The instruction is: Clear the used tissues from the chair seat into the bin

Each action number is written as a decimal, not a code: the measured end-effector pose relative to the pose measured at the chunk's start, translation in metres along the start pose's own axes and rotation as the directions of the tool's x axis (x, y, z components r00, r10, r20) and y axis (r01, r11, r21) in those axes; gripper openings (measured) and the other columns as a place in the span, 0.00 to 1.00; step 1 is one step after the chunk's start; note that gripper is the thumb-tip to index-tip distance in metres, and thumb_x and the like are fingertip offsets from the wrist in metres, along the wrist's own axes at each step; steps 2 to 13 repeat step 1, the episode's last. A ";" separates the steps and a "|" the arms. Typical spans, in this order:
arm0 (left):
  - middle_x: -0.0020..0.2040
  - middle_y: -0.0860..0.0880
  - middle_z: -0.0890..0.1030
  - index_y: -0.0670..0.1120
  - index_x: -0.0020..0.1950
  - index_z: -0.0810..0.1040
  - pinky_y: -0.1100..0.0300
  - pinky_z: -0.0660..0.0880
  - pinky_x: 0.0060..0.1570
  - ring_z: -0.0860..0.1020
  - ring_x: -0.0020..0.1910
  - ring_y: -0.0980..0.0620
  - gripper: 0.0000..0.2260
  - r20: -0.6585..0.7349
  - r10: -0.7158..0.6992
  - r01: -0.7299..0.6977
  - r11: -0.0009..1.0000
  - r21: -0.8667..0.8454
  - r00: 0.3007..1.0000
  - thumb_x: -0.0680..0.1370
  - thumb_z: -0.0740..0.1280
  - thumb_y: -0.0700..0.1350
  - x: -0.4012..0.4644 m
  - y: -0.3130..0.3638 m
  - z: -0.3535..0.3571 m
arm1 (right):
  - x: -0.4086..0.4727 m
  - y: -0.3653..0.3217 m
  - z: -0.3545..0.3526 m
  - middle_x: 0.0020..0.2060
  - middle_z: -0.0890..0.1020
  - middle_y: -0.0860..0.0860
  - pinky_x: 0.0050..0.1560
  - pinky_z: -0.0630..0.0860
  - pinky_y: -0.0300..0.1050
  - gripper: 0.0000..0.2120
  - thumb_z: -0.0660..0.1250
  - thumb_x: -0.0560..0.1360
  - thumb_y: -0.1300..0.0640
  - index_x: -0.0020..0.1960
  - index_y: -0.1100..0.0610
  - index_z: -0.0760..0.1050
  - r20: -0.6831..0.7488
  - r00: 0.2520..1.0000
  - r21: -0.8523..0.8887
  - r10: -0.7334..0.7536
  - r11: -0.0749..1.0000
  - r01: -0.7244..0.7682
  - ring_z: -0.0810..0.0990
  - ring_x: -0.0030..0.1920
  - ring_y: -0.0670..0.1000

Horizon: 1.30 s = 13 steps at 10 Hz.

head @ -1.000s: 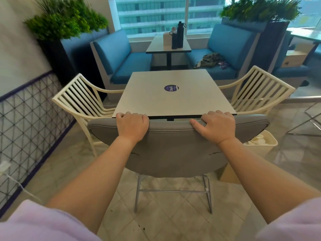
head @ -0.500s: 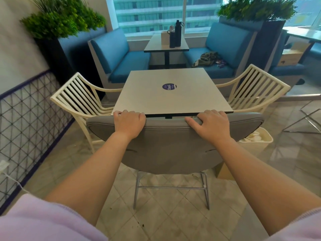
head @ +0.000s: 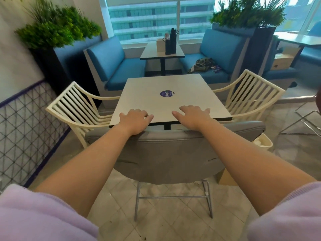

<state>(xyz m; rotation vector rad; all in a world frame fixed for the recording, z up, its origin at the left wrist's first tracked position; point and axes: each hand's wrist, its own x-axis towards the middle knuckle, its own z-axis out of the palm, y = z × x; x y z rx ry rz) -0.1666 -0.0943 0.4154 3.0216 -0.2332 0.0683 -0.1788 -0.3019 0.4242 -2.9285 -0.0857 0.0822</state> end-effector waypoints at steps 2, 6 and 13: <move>0.61 0.46 0.75 0.50 0.61 0.74 0.43 0.62 0.59 0.71 0.58 0.44 0.20 0.015 0.009 -0.008 1.000 -0.017 1.000 0.79 0.49 0.57 0.015 -0.004 -0.005 | 0.017 -0.011 -0.002 0.72 0.65 0.54 0.70 0.51 0.68 0.29 0.46 0.78 0.36 0.73 0.50 0.58 0.037 0.999 0.034 0.036 0.999 -0.037 0.62 0.71 0.59; 0.61 0.46 0.75 0.50 0.61 0.74 0.43 0.62 0.59 0.71 0.58 0.44 0.20 0.015 0.009 -0.008 1.000 -0.017 1.000 0.79 0.49 0.57 0.015 -0.004 -0.005 | 0.017 -0.011 -0.002 0.72 0.65 0.54 0.70 0.51 0.68 0.29 0.46 0.78 0.36 0.73 0.50 0.58 0.037 0.999 0.034 0.036 0.999 -0.037 0.62 0.71 0.59; 0.61 0.46 0.75 0.50 0.61 0.74 0.43 0.62 0.59 0.71 0.58 0.44 0.20 0.015 0.009 -0.008 1.000 -0.017 1.000 0.79 0.49 0.57 0.015 -0.004 -0.005 | 0.017 -0.011 -0.002 0.72 0.65 0.54 0.70 0.51 0.68 0.29 0.46 0.78 0.36 0.73 0.50 0.58 0.037 0.999 0.034 0.036 0.999 -0.037 0.62 0.71 0.59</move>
